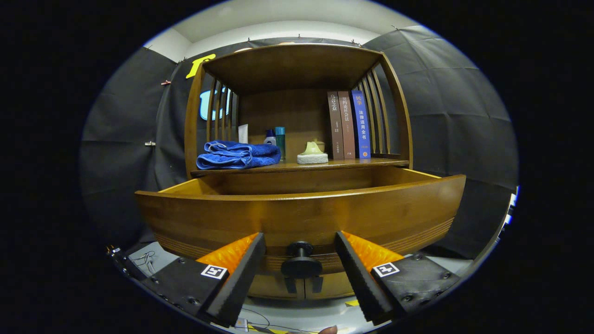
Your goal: Pull open the drawer, take out the items inside it, and place them on the countertop above the cabinet.
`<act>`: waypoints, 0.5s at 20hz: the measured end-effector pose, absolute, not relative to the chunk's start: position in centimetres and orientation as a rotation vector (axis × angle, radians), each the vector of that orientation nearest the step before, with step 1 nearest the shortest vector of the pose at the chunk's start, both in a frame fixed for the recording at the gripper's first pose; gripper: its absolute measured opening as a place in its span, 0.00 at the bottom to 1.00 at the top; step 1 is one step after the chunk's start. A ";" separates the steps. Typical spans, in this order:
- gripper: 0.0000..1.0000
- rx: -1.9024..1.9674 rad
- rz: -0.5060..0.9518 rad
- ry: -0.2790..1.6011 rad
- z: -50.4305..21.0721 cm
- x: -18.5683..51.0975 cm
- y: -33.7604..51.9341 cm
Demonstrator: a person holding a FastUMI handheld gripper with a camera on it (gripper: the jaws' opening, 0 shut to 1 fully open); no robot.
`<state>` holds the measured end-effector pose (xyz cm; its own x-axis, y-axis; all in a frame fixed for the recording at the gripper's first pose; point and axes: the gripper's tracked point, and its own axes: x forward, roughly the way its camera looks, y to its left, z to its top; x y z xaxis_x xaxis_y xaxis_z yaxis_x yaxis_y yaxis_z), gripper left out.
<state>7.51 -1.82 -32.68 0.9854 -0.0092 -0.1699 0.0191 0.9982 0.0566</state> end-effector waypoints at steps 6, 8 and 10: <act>0.99 0.063 -0.020 0.166 -32.0 9.3 -1.7; 0.98 0.054 -0.019 0.179 -32.4 10.2 -1.7; 1.00 0.059 -0.017 0.192 -32.7 11.6 -1.7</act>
